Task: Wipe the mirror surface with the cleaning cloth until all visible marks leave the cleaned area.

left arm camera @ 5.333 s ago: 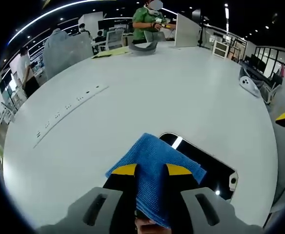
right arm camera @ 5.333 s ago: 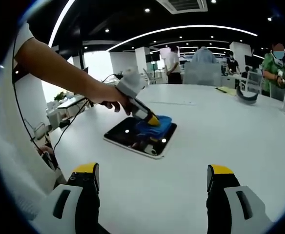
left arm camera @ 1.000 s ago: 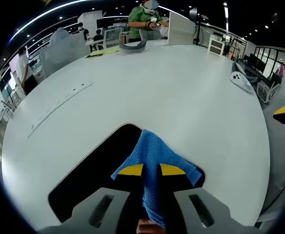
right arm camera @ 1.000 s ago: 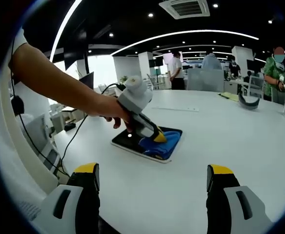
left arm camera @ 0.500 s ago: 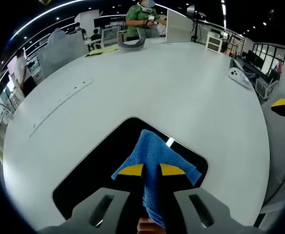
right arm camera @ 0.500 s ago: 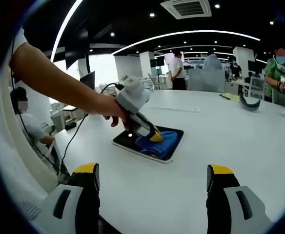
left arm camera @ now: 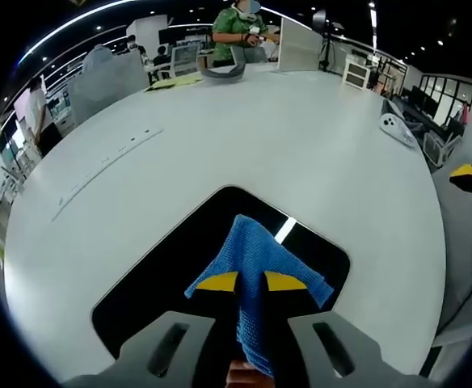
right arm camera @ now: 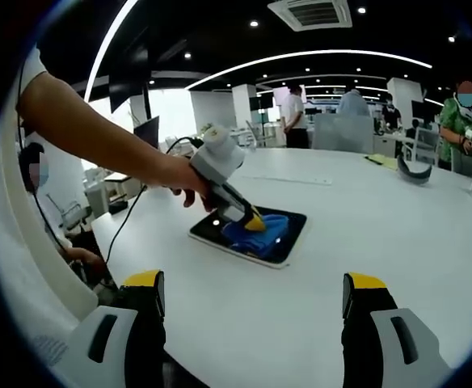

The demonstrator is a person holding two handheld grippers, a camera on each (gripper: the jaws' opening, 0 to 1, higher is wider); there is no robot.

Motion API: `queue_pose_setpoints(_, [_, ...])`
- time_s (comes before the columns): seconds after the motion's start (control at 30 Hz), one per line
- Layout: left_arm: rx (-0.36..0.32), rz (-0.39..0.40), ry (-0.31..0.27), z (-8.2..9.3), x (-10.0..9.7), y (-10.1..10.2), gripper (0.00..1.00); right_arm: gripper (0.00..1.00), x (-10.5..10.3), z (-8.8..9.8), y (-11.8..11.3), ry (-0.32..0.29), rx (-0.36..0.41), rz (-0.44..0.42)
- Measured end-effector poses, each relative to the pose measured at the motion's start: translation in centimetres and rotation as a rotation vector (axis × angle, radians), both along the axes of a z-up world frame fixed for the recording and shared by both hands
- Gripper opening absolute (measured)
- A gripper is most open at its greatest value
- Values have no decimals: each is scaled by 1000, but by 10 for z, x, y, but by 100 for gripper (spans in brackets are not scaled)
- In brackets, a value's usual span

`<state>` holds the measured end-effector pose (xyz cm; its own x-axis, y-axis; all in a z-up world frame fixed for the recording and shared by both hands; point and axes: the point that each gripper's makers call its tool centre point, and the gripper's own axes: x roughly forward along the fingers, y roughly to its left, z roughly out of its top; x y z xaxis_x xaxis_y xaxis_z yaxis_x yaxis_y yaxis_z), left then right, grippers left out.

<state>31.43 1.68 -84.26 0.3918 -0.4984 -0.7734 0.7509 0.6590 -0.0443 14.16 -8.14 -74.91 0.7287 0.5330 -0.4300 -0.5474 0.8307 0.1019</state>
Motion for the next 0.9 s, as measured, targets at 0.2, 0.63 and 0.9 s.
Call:
queue_pose_setpoints(0.2, [3, 2, 0, 0, 1, 8, 9, 91, -1, 0, 1, 2, -4, 2])
queue_pose_setpoints(0.63, [11, 18, 0, 0, 5, 27, 9, 91, -2, 0, 4, 1, -14, 12])
queue_pose_setpoints(0.9, [8, 27, -2, -1, 6, 36, 9, 91, -3, -1, 7, 5, -22, 19])
